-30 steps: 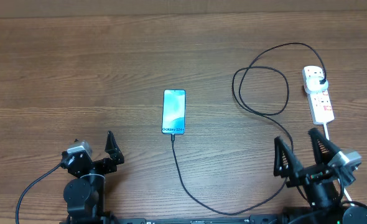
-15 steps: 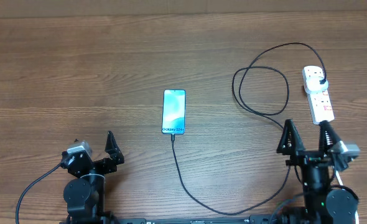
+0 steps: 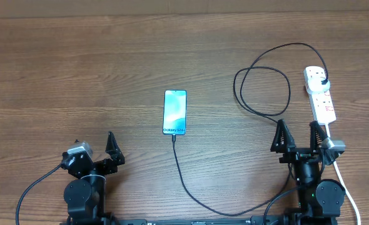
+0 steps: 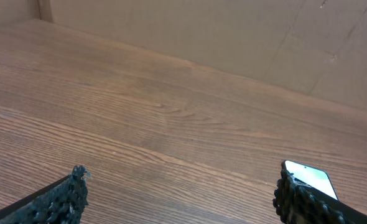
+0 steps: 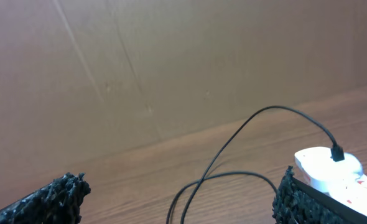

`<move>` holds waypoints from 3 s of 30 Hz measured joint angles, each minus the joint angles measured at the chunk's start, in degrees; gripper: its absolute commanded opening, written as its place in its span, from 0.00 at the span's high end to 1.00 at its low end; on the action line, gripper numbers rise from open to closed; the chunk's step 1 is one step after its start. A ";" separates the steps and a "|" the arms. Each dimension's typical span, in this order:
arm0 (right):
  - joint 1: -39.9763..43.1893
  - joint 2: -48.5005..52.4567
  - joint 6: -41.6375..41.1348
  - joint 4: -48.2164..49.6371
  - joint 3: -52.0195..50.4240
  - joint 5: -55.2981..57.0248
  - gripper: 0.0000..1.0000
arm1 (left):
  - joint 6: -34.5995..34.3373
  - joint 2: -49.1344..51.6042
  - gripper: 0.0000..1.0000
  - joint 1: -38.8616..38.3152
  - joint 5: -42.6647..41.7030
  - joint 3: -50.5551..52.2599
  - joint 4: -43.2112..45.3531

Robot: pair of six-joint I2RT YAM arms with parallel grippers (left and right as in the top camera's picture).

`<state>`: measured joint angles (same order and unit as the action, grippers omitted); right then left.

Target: Plug charger to phone and switch on socket

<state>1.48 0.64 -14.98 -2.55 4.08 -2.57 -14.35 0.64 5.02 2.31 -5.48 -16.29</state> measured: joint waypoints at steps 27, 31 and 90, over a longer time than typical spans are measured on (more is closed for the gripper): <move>-0.02 0.09 0.00 -9.05 -0.83 -0.20 0.00 | 0.00 0.00 0.00 0.00 0.00 0.11 0.00; -0.02 0.09 0.02 -9.03 -0.83 -0.22 0.00 | -0.02 0.00 0.00 0.00 0.00 0.11 0.00; -0.02 0.09 3.72 -2.14 -3.02 2.78 0.00 | 0.00 0.00 0.00 0.00 0.00 0.11 0.00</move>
<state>1.45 0.73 -11.27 -4.69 1.06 0.21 -14.35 0.64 5.02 2.31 -5.37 -16.29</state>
